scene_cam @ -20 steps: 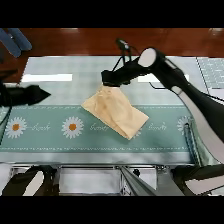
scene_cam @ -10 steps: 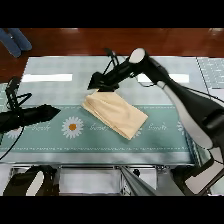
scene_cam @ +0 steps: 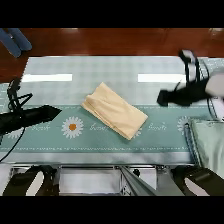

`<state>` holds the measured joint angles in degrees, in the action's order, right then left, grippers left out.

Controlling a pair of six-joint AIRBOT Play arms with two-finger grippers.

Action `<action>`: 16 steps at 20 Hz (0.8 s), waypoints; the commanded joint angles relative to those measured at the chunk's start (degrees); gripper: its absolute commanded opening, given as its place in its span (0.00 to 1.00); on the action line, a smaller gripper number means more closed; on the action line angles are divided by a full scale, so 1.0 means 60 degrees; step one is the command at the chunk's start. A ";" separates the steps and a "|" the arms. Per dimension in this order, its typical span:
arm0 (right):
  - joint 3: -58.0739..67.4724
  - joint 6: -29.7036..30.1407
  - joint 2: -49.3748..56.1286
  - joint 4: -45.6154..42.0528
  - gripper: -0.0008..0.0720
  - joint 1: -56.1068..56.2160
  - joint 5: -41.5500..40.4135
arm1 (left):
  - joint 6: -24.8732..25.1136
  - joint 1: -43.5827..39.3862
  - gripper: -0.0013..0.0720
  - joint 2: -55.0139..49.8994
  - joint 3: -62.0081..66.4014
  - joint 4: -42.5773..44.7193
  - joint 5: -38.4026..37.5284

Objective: Fold the shirts.

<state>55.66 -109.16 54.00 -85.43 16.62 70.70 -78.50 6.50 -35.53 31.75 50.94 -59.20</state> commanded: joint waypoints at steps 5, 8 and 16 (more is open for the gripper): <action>-0.6728 0.0095 -0.1785 0.7337 0.86 0.0623 -0.6557 | -0.0062 -0.0685 0.05 -0.0047 -0.0306 0.0000 0.0576; -0.6510 0.0765 -0.0306 0.8211 0.86 0.0619 -0.6481 | -0.0066 -0.0732 0.05 -0.0233 -0.0306 0.0000 0.0659; -0.3821 0.3002 0.3187 0.8914 0.44 0.0623 -0.5850 | -0.0066 -0.0732 0.05 -0.0470 -0.0306 0.0000 0.0732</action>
<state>26.94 -96.84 66.02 -33.98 20.29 33.23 -78.89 2.15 -37.91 29.95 50.92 -55.11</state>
